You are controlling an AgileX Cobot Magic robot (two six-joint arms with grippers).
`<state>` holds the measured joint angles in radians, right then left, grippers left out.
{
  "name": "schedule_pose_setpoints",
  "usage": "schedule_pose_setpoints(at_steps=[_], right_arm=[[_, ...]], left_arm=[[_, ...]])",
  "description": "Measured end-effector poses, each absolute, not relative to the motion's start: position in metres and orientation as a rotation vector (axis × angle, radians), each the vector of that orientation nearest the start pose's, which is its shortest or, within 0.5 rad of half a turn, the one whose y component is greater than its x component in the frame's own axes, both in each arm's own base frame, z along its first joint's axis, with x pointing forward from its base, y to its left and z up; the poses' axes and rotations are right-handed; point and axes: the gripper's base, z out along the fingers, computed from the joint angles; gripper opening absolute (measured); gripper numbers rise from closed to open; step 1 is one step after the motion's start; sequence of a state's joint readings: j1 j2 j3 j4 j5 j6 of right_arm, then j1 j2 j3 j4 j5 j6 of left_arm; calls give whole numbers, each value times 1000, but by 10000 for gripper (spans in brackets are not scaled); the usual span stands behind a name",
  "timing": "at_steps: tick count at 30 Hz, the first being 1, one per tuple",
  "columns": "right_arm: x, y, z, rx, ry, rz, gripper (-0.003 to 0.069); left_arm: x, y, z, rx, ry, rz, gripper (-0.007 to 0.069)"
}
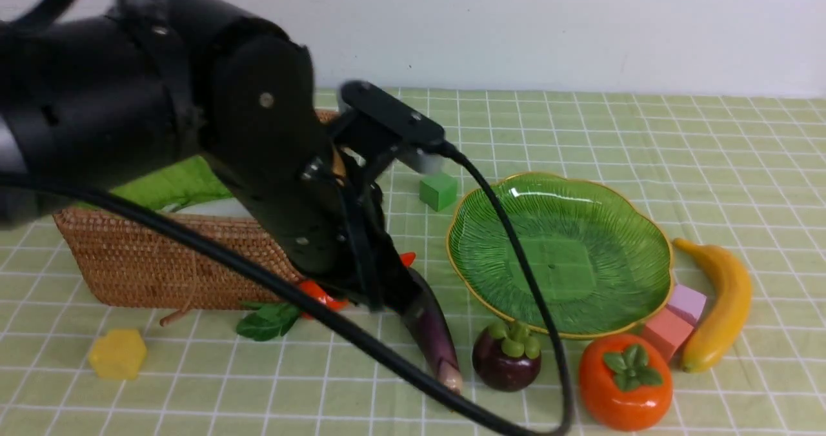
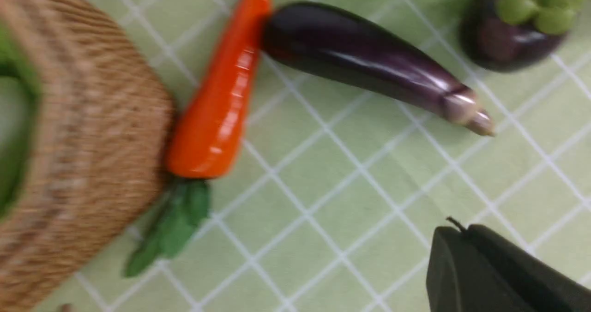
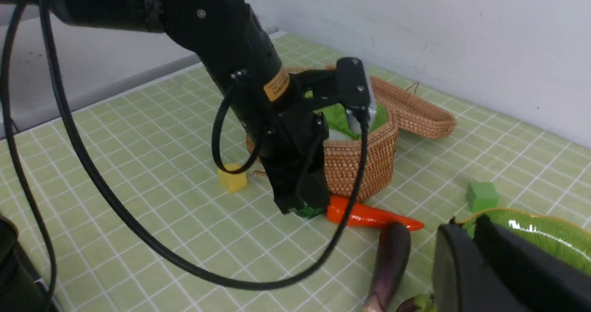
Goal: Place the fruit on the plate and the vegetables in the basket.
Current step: Use the left arm to grab an eggplant and put it into the left basket
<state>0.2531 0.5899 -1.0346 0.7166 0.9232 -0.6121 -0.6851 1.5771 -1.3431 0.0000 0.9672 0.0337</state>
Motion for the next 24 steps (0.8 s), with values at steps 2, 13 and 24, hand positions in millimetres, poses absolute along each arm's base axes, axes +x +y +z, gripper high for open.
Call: schedule_pose_setpoints(at_steps=[2, 13, 24], right_arm=[[50, 63, 437, -733, 1691, 599, 65], [42, 62, 436, -740, 1708, 624, 74], [42, 63, 435, -747, 1715, 626, 77]], left_arm=[[254, -222, 298, 922, 2583, -236, -8], [281, -255, 227, 502, 2796, -329, 482], [305, -264, 202, 285, 2693, -336, 562]])
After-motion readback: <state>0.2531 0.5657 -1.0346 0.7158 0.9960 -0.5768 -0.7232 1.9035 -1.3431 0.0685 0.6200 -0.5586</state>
